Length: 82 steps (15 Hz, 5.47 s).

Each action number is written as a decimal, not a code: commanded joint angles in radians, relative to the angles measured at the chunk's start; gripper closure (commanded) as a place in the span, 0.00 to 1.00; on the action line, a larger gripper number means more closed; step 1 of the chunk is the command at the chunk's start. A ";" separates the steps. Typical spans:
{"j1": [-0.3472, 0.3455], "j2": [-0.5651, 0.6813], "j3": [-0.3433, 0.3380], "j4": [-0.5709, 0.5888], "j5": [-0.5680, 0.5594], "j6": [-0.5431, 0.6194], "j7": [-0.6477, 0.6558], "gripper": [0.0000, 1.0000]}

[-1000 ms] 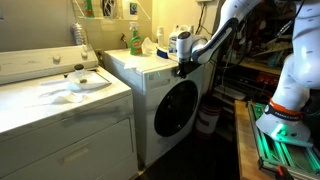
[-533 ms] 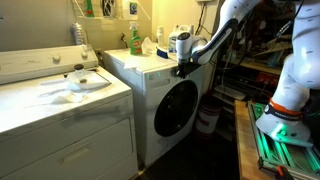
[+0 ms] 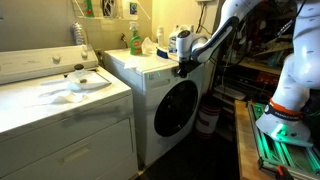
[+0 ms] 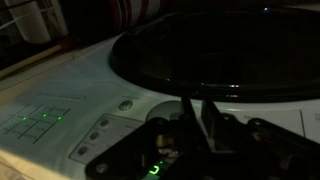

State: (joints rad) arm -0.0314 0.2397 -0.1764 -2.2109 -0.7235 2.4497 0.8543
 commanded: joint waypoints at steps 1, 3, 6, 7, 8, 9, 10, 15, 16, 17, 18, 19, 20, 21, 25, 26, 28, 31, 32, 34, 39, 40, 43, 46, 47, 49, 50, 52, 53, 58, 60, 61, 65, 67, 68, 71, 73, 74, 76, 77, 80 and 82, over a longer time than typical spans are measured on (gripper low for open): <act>-0.037 -0.087 0.006 -0.032 0.091 -0.084 -0.232 0.51; -0.052 -0.097 0.001 -0.019 0.146 -0.121 -0.335 0.38; -0.076 -0.089 -0.007 0.002 0.220 -0.116 -0.431 0.13; -0.083 -0.086 -0.003 0.002 0.260 -0.115 -0.478 0.07; -0.085 -0.080 -0.003 0.005 0.283 -0.113 -0.501 0.00; -0.088 -0.072 0.001 0.012 0.318 -0.116 -0.532 0.00; -0.089 -0.062 0.002 0.022 0.351 -0.118 -0.548 0.00; -0.087 -0.011 -0.003 0.067 0.457 -0.106 -0.572 0.00; -0.085 -0.001 -0.008 0.075 0.455 -0.096 -0.556 0.00; -0.084 0.009 -0.012 0.083 0.454 -0.090 -0.545 0.00; -0.082 0.019 -0.016 0.094 0.449 -0.089 -0.533 0.00; -0.081 0.029 -0.020 0.101 0.443 -0.086 -0.528 0.00; -0.079 0.040 -0.024 0.108 0.439 -0.081 -0.520 0.00; -0.078 0.051 -0.028 0.116 0.436 -0.075 -0.508 0.00; -0.075 0.083 -0.039 0.139 0.439 -0.061 -0.492 0.17; -0.073 0.089 -0.043 0.141 0.435 -0.051 -0.484 0.22; -0.070 0.099 -0.050 0.148 0.430 -0.042 -0.473 0.41; -0.067 0.105 -0.055 0.150 0.429 -0.035 -0.461 0.66; -0.067 0.102 -0.056 0.148 0.429 -0.034 -0.463 0.69; -0.072 0.099 -0.053 0.145 0.444 -0.032 -0.472 0.69; -0.112 0.087 -0.032 0.130 0.550 -0.006 -0.547 0.69; -0.127 0.083 -0.024 0.127 0.593 -0.002 -0.582 0.69; -0.162 0.080 -0.009 0.130 0.715 -0.012 -0.684 0.69; -0.198 0.083 0.006 0.139 0.834 -0.026 -0.788 0.69; -0.209 0.086 0.010 0.141 0.870 -0.028 -0.820 0.69; -0.232 0.089 0.020 0.148 0.940 -0.039 -0.881 0.69; -0.243 0.091 0.026 0.151 0.976 -0.047 -0.911 0.69; -0.265 0.094 0.034 0.158 1.040 -0.065 -0.970 0.69; -0.273 0.096 0.037 0.161 1.065 -0.072 -0.992 0.69; -0.314 0.111 0.050 0.180 1.181 -0.113 -1.094 0.69; -0.322 0.120 0.048 0.189 1.206 -0.130 -1.114 0.69; -0.322 0.123 0.044 0.194 1.207 -0.142 -1.111 0.69; -0.307 0.097 0.028 0.183 1.162 -0.148 -1.092 0.05; -0.292 0.065 0.019 0.160 1.127 -0.129 -1.081 0.00; -0.289 0.050 0.017 0.152 1.106 -0.136 -1.083 0.00; -0.258 -0.014 -0.008 0.106 0.979 -0.133 -1.036 0.00; -0.238 -0.074 -0.023 0.053 0.875 -0.109 -1.003 0.00; -0.230 -0.111 -0.026 0.024 0.831 -0.102 -0.993 0.00; -0.221 -0.191 -0.027 -0.033 0.769 -0.105 -0.982 0.00; -0.216 -0.237 -0.025 -0.062 0.751 -0.123 -0.970 0.00; -0.204 -0.368 -0.019 -0.134 0.693 -0.175 -0.863 0.00; -0.203 -0.466 -0.005 -0.195 0.673 -0.147 -0.739 0.00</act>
State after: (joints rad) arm -0.2483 -0.0563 -0.1845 -2.2814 0.0016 2.2920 -0.0366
